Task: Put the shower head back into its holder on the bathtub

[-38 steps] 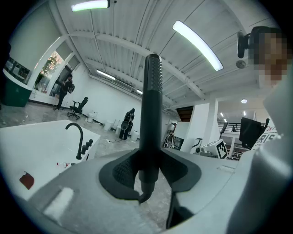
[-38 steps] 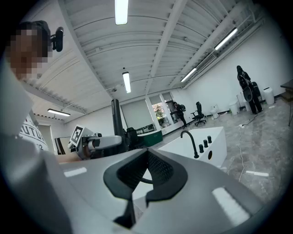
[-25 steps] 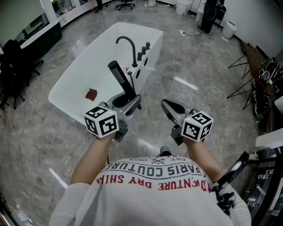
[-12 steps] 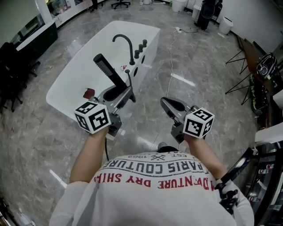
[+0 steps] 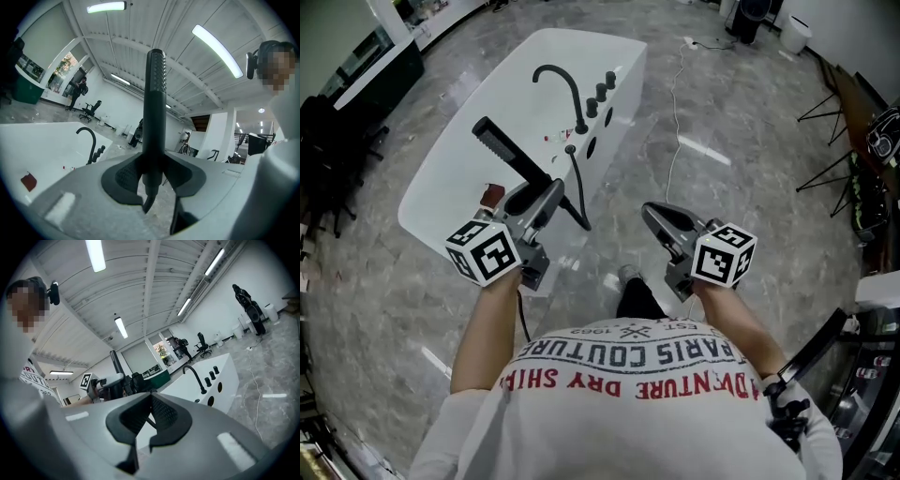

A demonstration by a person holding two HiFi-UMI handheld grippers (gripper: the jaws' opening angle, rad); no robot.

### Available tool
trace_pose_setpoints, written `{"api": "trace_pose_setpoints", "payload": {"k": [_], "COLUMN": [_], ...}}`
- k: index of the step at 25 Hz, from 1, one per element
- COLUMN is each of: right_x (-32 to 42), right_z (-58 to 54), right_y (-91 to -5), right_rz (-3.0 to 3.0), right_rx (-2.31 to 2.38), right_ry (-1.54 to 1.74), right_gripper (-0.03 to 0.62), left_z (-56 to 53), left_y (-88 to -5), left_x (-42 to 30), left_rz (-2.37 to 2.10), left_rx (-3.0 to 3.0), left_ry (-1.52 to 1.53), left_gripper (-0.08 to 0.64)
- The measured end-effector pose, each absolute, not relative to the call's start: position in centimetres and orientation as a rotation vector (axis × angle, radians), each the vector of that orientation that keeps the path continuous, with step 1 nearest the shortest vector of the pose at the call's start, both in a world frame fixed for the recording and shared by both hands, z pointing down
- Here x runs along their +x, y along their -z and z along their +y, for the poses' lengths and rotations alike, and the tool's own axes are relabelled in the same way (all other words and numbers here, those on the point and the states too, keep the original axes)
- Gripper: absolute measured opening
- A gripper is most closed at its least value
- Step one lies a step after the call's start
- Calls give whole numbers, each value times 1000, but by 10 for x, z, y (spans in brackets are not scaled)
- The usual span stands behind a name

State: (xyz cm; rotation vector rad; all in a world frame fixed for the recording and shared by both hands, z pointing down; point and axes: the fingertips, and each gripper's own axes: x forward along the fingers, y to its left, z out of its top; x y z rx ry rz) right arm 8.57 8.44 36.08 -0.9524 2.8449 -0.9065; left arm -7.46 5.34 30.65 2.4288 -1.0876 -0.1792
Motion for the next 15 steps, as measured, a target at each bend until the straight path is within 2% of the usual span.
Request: {"api": "trace_pose_setpoints", "payload": {"k": [11, 15], "right_x": [97, 98], "right_z": [-80, -105], "right_y": [-395, -404], "right_rz": [2866, 2913], "right_rx": [-761, -717], "right_ry": [1069, 1032], "right_gripper": [2, 2], "left_z": [-95, -111], "left_y": [-302, -306], "left_x": [-83, -95], "left_rz": [-1300, -1384], "left_rx": [2329, 2306], "left_ry": [128, 148], "left_gripper": [144, 144]}}
